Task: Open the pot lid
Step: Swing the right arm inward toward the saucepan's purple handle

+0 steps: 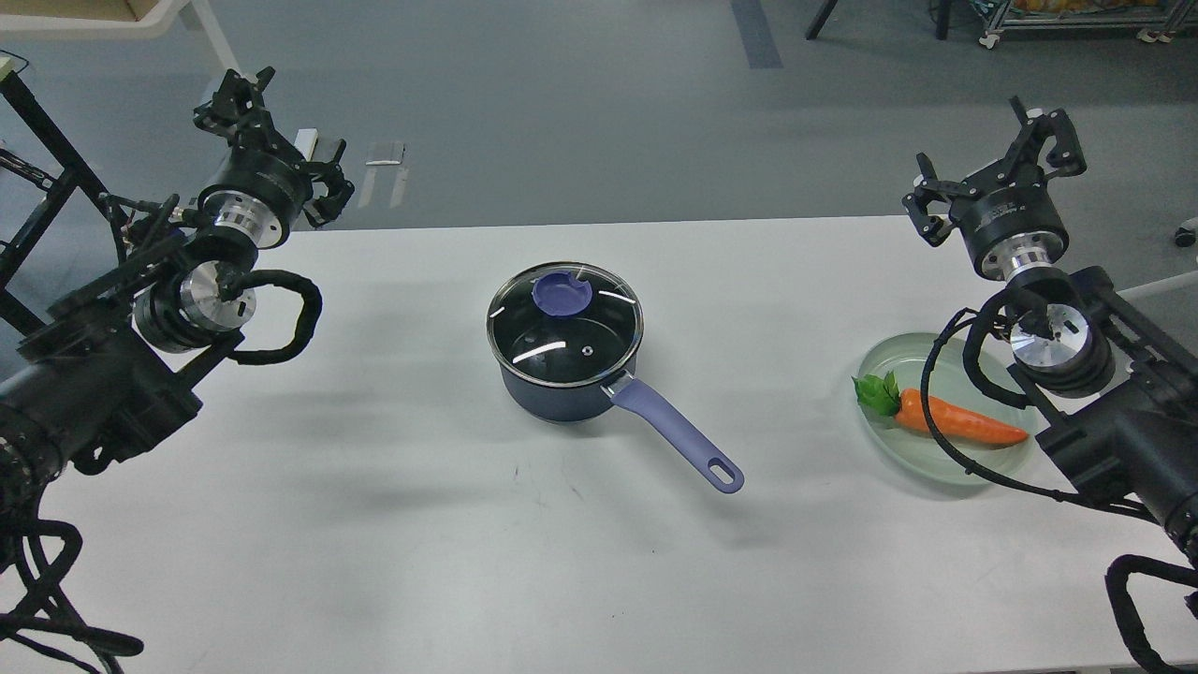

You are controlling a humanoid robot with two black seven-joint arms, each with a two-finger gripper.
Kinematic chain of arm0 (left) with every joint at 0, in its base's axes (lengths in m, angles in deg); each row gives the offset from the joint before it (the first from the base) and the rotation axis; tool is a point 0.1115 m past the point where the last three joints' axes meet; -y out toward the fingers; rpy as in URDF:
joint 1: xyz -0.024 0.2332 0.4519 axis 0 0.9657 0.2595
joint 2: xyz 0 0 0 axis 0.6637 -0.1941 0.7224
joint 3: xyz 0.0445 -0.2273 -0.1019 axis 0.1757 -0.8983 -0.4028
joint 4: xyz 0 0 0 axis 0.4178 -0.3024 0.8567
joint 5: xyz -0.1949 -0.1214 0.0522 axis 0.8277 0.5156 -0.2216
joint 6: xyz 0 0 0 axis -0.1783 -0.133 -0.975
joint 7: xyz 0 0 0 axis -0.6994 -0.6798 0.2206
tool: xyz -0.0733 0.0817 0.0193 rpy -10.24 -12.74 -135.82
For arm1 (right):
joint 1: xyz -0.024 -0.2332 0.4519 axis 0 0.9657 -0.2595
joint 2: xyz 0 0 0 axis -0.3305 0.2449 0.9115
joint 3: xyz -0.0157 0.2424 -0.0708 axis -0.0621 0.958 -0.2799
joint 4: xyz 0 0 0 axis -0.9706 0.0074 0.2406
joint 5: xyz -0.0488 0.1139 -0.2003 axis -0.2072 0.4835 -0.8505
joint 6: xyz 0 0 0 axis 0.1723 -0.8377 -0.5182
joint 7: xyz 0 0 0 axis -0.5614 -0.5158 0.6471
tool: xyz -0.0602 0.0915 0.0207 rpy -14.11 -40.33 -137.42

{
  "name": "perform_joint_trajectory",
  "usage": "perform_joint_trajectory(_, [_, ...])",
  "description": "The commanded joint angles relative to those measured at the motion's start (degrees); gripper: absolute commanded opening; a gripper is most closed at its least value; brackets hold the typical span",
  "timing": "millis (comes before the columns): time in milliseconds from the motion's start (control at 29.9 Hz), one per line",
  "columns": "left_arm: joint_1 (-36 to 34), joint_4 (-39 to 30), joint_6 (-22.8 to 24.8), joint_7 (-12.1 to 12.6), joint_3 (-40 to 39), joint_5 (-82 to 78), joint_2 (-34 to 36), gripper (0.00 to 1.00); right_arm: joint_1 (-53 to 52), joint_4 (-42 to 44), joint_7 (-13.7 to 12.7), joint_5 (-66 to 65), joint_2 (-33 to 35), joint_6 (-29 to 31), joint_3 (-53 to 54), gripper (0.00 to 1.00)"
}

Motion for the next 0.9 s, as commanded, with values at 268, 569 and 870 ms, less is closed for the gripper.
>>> perform_joint_trajectory(268, [0.00, 0.51, -0.68, -0.51, -0.07, 0.53, -0.08, 0.99, -1.83, 0.00, 0.10, 0.00, -0.64, -0.13, -1.65, 1.00])
perform_joint_trajectory(569, [-0.53, 2.70, 1.79, 1.16, 0.02, 0.09, 0.28, 0.99, -18.24, -2.64, 0.36, -1.23, 8.07, 0.40, -31.06, 1.00])
perform_joint_trajectory(870, [-0.88, 1.22, 1.26, 0.72, 0.28, 0.00, 1.24, 0.99, -36.62, -13.52, 0.36, -23.61, 9.56, -3.02, -57.09, 1.00])
